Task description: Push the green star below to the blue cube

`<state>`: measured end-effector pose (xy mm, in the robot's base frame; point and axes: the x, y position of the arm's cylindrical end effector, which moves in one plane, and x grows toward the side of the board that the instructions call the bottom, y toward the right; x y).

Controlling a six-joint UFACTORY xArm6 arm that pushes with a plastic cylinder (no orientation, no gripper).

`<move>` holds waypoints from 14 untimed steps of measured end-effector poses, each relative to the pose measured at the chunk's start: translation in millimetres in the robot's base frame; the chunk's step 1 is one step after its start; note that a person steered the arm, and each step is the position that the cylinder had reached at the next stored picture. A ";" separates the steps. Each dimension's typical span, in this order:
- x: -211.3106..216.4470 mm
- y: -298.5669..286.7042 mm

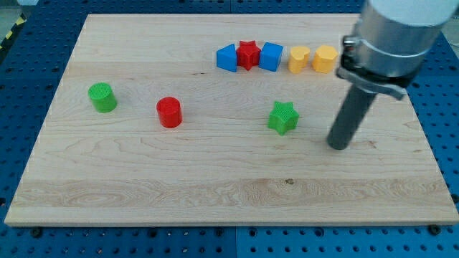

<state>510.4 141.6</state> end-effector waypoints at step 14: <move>-67.0 -95.2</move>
<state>443.5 46.4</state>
